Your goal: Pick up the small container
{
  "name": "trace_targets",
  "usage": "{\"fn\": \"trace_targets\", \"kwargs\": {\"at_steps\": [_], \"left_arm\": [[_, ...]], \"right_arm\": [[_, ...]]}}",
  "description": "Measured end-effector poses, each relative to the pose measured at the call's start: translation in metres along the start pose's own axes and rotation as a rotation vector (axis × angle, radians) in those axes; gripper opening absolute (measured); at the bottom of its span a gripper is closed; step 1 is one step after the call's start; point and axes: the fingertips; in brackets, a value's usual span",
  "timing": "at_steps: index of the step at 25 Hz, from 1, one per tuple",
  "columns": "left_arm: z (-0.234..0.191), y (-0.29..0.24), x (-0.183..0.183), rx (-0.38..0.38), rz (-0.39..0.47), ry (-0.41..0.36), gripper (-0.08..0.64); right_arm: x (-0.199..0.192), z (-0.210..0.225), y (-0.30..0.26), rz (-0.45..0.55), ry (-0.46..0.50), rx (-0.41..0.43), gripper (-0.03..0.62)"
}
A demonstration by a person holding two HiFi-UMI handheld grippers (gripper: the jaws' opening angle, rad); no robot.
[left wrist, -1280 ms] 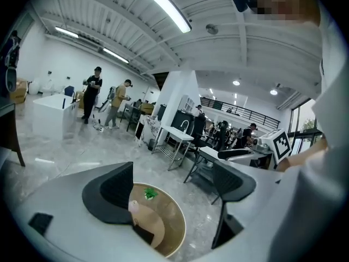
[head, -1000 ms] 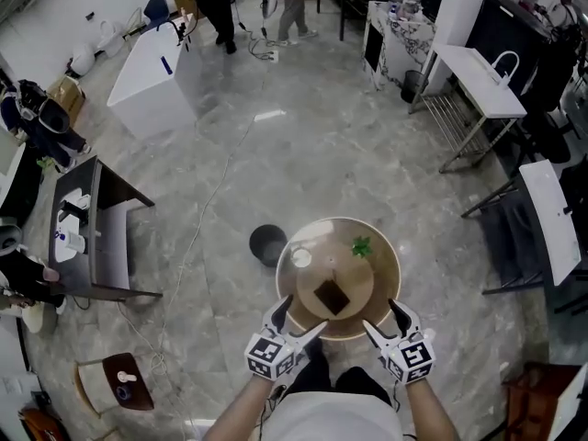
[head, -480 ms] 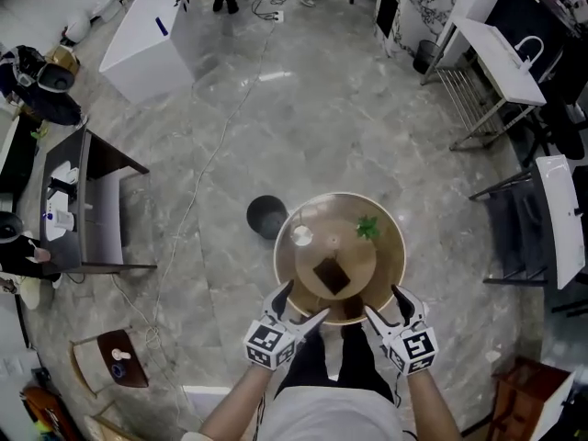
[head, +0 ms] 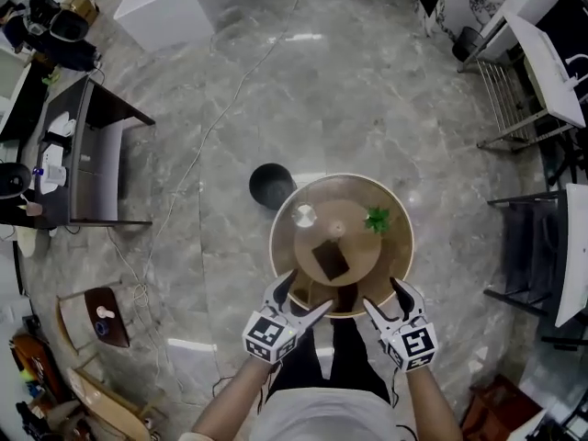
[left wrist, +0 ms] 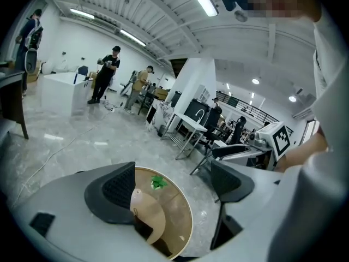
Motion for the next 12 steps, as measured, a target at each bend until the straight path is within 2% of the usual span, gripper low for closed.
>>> {"fn": "trace_targets", "kwargs": {"at_steps": [5,12], "left_arm": [[-0.032,-0.025,-0.005,0.031,0.009,0.051,0.434],[-0.067,-0.069,-0.039,0.084,-0.009,0.086,0.434]], "right_arm": [[-0.014,0.008,-0.041,-0.031,0.04,0.072,0.31],[-0.059,0.027,-0.089,-0.066,0.066,0.16,0.307]]}}
Point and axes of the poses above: the fingertips, and each gripper's own axes: y backward along the fingers, z to its right, x out of its top, and after that the axes turned 13 degrees about y, right-handed
